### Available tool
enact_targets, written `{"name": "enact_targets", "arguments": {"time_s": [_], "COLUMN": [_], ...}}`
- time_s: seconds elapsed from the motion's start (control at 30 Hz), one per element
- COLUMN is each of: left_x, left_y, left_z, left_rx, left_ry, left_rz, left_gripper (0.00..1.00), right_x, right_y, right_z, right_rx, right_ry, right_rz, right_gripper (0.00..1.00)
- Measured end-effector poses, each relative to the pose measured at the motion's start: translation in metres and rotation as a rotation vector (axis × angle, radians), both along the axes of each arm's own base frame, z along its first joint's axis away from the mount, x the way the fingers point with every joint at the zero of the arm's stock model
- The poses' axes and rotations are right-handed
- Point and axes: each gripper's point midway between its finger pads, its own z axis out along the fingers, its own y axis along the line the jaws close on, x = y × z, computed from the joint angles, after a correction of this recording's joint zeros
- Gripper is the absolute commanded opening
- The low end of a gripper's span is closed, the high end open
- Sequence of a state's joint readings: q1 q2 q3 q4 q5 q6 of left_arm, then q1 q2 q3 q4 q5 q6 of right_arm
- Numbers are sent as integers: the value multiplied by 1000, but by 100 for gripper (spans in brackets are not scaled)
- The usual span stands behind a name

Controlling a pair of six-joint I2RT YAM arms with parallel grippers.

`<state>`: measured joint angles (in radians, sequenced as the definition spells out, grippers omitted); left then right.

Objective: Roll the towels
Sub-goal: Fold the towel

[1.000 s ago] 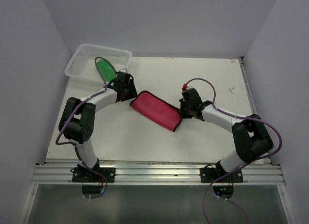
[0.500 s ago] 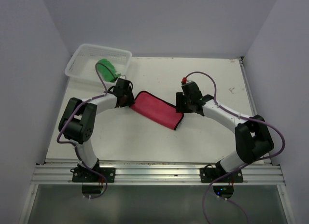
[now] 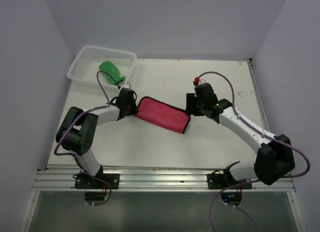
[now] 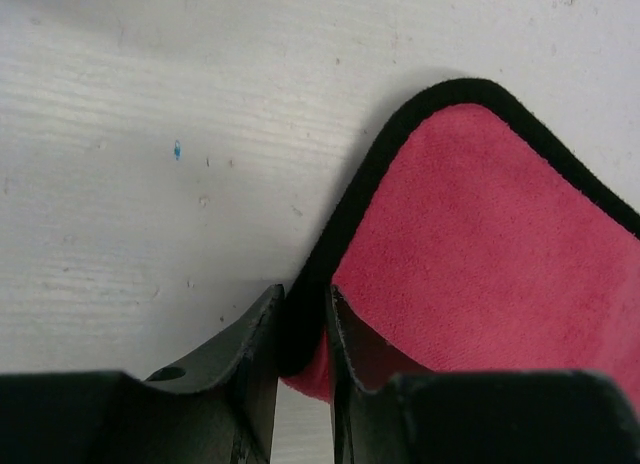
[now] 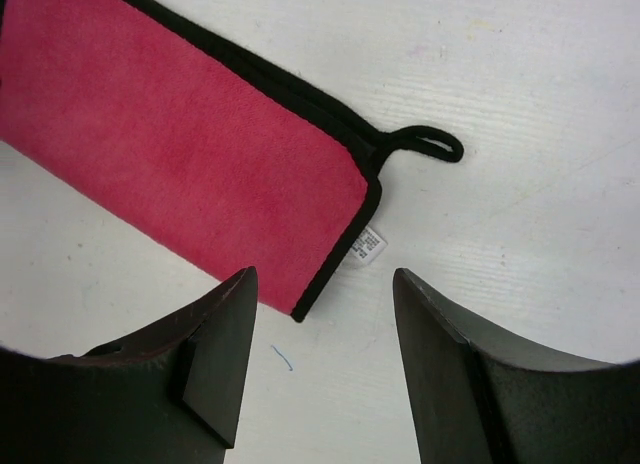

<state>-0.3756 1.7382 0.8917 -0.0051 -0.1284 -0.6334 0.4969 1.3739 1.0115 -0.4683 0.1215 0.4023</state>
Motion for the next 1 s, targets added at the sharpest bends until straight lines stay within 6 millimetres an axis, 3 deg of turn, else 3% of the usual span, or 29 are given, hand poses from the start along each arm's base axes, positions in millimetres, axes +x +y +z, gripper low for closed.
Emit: {"name": "enact_targets", "arguments": {"time_s": [0.33, 0.53, 0.67, 0.8, 1.0], "left_x": [-50, -83, -113, -143, -163], "left_y": [-9, -10, -9, -9, 2], "left_z": [-2, -2, -3, -2, -1], "left_rx": [10, -3, -34, -59, -37], "left_ry": [-7, -8, -3, 14, 51], "left_rz": [-42, -45, -46, -62, -49], "left_gripper": [24, 22, 22, 27, 32], "right_x": [-19, -28, -38, -52, -64], "right_y": [-10, -13, -13, -12, -7], "right_z": [30, 33, 22, -3, -47], "right_rx": [29, 40, 53, 82, 94], "right_ry": [-58, -61, -19, 53, 194], "right_rz": [3, 10, 11, -10, -34], "right_gripper": [61, 61, 60, 60, 54]}}
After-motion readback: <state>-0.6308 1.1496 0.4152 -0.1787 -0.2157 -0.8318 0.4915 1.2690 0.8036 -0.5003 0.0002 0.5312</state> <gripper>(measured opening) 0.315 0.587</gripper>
